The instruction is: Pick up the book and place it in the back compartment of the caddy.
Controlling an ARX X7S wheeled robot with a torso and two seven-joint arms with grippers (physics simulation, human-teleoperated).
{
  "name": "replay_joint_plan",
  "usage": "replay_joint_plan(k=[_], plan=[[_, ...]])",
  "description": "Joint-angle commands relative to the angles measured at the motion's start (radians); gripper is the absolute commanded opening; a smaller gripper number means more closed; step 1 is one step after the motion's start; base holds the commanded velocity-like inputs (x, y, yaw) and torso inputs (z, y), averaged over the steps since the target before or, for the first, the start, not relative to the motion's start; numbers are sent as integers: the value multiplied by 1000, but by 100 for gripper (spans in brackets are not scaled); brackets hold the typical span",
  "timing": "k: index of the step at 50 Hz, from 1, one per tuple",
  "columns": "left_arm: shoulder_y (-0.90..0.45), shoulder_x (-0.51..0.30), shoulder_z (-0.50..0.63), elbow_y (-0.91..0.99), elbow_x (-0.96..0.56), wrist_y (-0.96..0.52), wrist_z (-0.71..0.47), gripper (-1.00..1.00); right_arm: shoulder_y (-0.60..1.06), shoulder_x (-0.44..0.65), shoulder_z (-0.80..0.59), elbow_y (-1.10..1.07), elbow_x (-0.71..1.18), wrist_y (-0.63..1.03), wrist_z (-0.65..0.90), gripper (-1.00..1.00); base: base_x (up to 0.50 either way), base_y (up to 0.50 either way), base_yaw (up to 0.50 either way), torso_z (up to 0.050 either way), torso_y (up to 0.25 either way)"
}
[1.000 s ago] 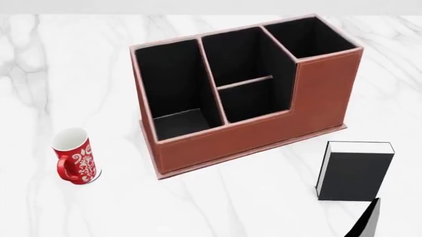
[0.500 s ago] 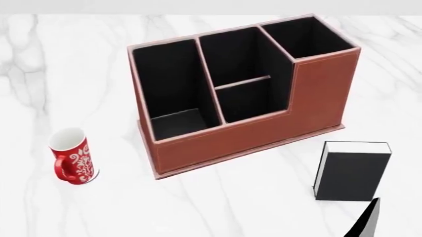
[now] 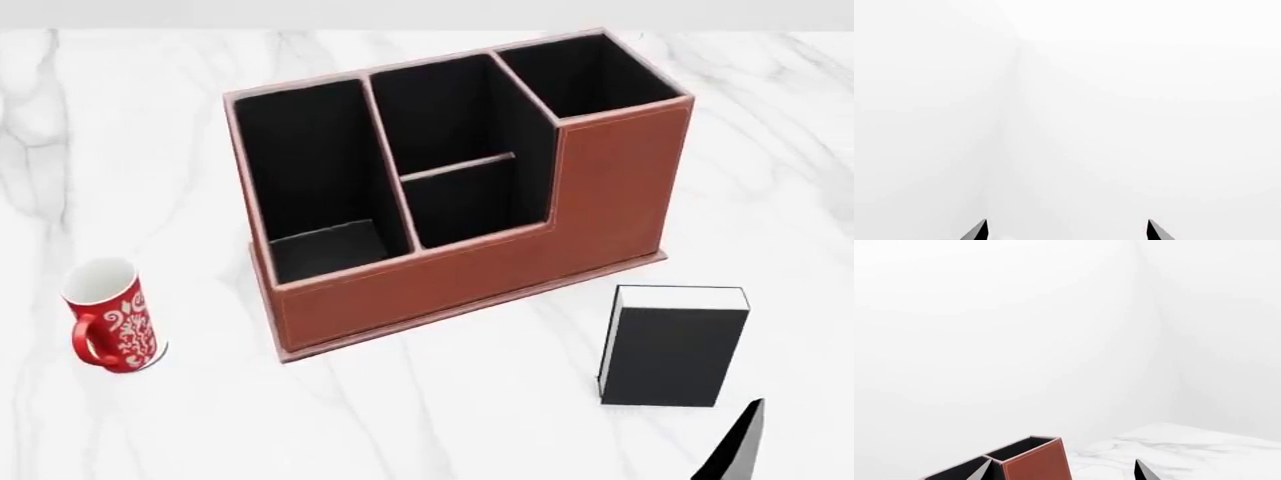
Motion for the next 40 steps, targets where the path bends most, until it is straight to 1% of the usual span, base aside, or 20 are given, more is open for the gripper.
replay_joint_plan(k=[1, 18, 40], plan=[[-5, -6, 4, -13, -3, 6, -3, 100, 3, 7, -7, 4, 2, -1, 6, 100, 0, -129, 0, 0, 0], [-7, -13, 18, -5, 0, -8, -17, 100, 3, 14, -12, 8, 14, -6, 12, 100, 0, -115, 0, 0, 0], [-3, -23, 22, -16, -6, 8, -23, 100, 2, 24, -20, 17, 20, -17, 18, 100, 0, -111, 0, 0, 0]])
